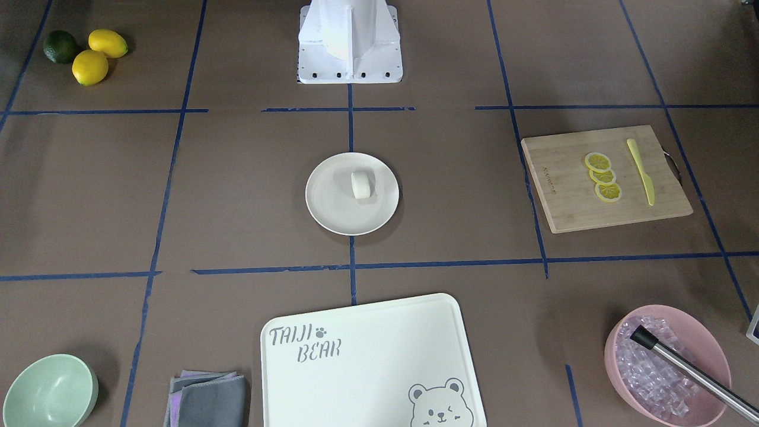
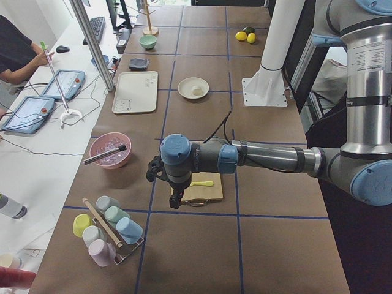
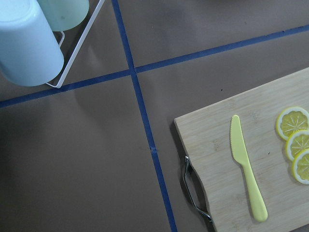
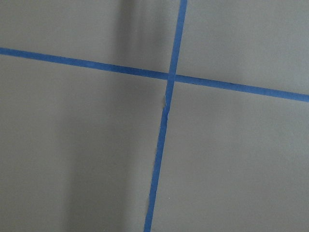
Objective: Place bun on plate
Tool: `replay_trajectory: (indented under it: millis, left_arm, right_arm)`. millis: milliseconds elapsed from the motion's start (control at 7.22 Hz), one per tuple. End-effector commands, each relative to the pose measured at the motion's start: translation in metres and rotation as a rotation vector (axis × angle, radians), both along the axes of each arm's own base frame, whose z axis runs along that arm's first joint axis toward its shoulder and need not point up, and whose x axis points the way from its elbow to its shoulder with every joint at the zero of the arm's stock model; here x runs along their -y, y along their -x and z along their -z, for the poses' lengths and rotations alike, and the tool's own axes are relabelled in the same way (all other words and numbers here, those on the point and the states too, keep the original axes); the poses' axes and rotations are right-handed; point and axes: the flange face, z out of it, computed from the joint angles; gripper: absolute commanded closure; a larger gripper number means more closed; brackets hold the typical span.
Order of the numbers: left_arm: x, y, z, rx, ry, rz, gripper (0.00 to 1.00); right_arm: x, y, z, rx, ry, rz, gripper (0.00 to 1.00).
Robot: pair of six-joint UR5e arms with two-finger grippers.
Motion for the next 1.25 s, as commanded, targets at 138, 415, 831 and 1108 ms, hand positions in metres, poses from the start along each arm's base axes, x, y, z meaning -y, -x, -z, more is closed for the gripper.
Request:
replay_trajectory:
  millis: [138, 415, 831, 1108]
  left_arm:
    - [0.002, -0.002, -0.001, 0.005, 0.043, -0.002, 0.0]
    - [0.002, -0.005, -0.005, 0.005, 0.041, -0.01, 0.0]
    - [0.001, -0.007, -0.016, 0.003, 0.022, -0.023, 0.0]
    - [0.004, -0.007, -0.018, 0.006, 0.006, -0.021, 0.0]
  right_arm:
    - [0.002, 0.014, 0.005, 0.003, -0.009, 0.027, 0.0]
    - [0.003, 0.035, 0.006, 0.004, 0.01, 0.048, 0.0]
    - [0.004, 0.035, 0.004, 0.002, 0.009, 0.049, 0.0]
    - [0.005, 0.037, 0.005, 0.005, 0.001, 0.052, 0.0]
